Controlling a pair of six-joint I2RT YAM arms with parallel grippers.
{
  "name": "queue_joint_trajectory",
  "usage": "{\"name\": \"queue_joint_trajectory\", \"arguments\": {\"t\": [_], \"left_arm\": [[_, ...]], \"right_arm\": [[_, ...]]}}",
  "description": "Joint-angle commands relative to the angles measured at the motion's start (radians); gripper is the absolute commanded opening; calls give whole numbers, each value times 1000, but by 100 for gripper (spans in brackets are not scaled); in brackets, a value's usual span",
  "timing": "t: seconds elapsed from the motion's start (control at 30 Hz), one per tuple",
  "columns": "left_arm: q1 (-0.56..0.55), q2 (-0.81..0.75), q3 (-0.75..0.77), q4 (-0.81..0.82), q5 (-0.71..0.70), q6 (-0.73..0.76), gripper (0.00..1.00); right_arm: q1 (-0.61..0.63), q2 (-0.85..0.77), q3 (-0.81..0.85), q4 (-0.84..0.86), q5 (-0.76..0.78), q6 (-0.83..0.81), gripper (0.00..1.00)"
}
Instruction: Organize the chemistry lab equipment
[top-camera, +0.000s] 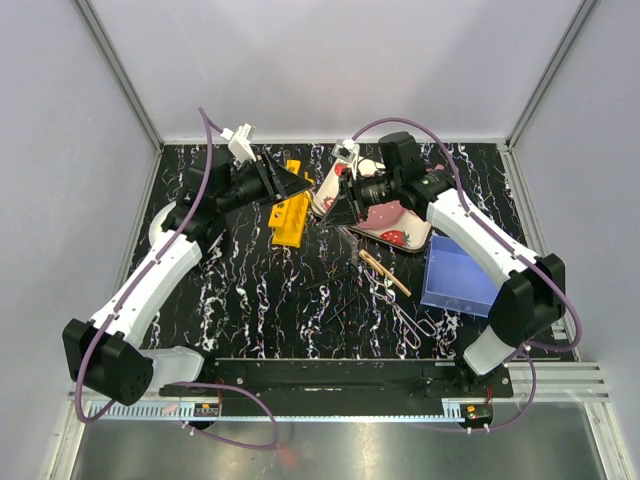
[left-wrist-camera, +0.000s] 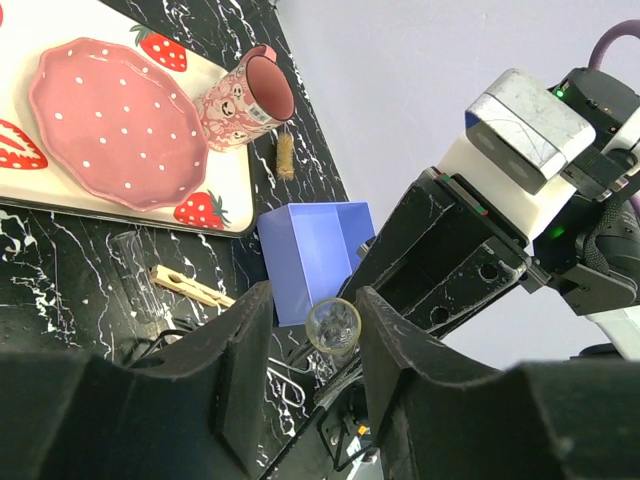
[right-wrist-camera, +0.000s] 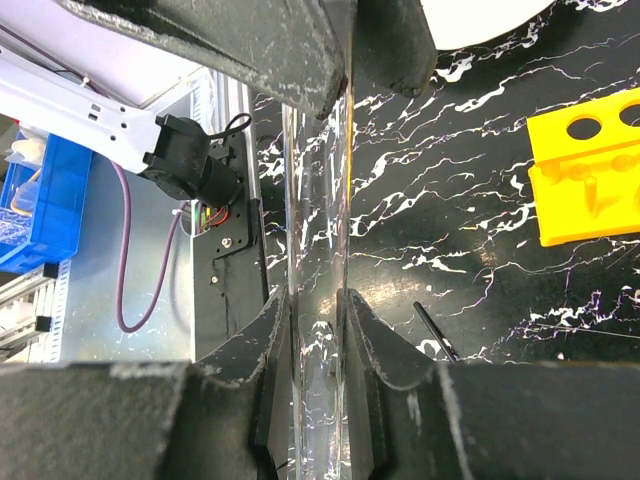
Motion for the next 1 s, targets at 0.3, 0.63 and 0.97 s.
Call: {"name": "queue_joint_trajectory", "arguments": {"t": [0.3,0.63,0.97], "left_arm": [[-24,-17,29,21,-33,45,17],[-16,9,154,-200,-202,218,15],[88,231,433,-325,-369,383,15]], "right_arm": [[10,11,-2,49,-23,4,11],[-42,-77,31,-57,74,-146,100],[-304,-264,-139,-58,42,-231,100]]}}
